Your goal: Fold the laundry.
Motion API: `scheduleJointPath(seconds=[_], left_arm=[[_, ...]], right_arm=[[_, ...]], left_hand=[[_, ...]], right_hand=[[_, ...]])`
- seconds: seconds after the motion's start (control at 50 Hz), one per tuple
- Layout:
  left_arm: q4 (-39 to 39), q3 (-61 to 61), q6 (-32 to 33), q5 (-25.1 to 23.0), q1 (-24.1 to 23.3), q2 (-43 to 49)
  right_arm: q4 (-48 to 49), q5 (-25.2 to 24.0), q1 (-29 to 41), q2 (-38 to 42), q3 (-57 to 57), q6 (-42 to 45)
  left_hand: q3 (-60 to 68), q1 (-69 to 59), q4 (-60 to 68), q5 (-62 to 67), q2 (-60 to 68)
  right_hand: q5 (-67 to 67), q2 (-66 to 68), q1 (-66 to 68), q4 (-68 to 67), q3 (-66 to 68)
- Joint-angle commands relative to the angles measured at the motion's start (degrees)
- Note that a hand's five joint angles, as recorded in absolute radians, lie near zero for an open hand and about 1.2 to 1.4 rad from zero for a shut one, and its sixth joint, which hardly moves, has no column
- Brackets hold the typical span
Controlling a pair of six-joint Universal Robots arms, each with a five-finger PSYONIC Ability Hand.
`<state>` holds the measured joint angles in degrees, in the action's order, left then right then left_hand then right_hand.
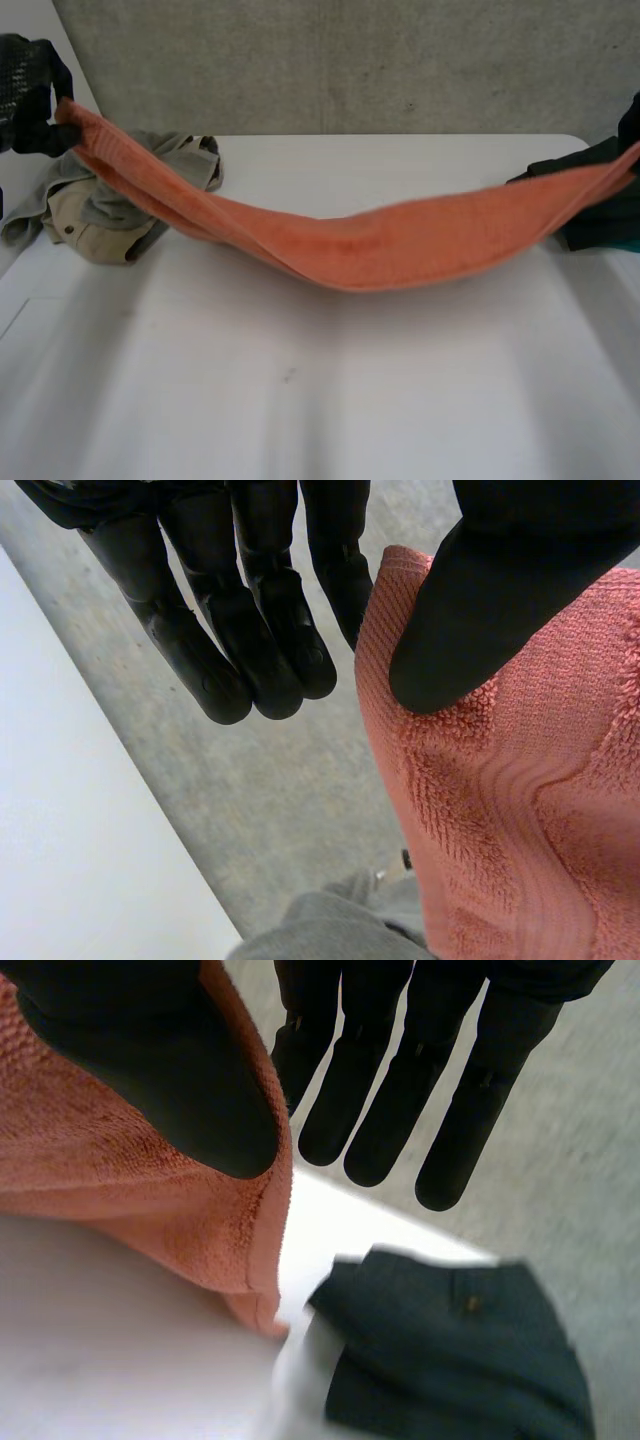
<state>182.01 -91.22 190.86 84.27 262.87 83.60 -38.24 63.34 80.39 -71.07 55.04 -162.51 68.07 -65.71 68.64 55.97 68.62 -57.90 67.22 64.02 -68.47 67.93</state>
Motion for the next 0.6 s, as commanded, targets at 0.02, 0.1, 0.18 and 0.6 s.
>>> scheduleJointPath(seconds=[0.02,0.1,0.18,0.6], left_arm=[[-3.2,-0.6,0.8,-0.9,1.2,4.9],[-4.2,1.0,4.4,-0.4,1.0,13.0],[-4.8,4.7,10.3,1.9,-0.2,22.5],[30.8,35.2,-3.1,13.1,-2.5,27.7]], right_arm=[[-3.2,5.5,1.5,3.8,0.7,8.8],[-3.3,8.7,4.2,7.1,1.3,13.0],[-2.5,11.7,7.1,10.9,-0.1,16.9],[51.0,25.3,12.0,9.4,-14.5,-8.9]], left_hand=[[11.9,-14.3,11.4,14.0,11.4],[11.9,-14.3,11.4,14.0,11.4],[11.9,-14.3,11.4,14.0,11.4],[11.9,-14.3,11.4,14.0,11.4]], right_hand=[[-12.1,12.8,16.0,-11.5,12.1],[-12.1,12.8,16.0,-11.5,12.1],[-12.1,12.8,16.0,-11.5,12.1],[-12.1,12.8,16.0,-11.5,12.1]])
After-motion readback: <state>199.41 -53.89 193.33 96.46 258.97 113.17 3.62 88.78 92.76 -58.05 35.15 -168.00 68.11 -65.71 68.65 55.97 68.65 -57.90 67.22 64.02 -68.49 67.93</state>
